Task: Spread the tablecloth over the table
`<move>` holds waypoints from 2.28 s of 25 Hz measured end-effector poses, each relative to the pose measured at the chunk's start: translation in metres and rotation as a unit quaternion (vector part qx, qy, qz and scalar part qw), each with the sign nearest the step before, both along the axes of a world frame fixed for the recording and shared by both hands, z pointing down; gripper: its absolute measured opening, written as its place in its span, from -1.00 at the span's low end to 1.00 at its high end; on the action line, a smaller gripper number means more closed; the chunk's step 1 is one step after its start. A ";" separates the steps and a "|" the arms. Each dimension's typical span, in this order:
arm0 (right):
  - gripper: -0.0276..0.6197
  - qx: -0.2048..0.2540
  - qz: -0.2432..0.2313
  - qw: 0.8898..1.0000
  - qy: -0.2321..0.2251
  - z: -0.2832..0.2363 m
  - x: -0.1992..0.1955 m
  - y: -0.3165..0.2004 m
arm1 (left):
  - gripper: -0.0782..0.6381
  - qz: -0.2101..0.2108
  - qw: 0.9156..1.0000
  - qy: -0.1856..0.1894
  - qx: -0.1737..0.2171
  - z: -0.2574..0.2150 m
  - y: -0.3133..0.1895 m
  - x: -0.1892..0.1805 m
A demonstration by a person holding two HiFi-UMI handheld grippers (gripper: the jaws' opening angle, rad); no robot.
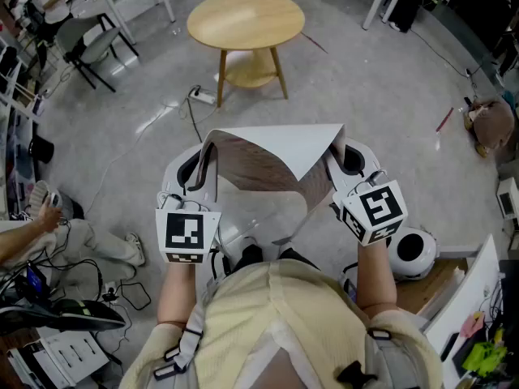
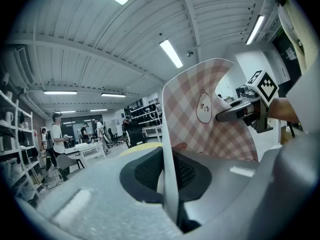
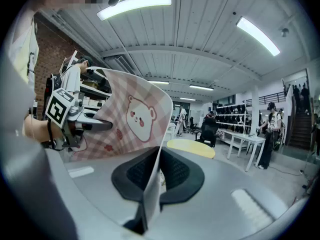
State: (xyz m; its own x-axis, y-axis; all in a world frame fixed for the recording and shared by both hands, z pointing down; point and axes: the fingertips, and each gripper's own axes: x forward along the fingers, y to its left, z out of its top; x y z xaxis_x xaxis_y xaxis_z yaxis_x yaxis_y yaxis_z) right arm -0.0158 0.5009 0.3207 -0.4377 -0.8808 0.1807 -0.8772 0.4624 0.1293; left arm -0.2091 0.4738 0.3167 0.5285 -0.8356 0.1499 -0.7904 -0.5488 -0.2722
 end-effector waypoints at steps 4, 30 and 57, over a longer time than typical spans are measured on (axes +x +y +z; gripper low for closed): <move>-0.89 -0.015 -0.012 1.000 -0.007 0.002 0.028 0.005 | -0.76 -0.008 1.000 0.008 -0.015 0.003 0.006 0.028; -0.89 0.001 -0.029 1.000 -0.005 0.012 0.118 -0.038 | -0.76 -0.006 0.998 -0.056 -0.032 0.013 -0.027 0.118; -0.89 0.004 -0.048 0.998 0.028 -0.010 0.105 -0.262 | -0.76 0.103 0.992 -0.050 -0.061 0.003 -0.244 0.109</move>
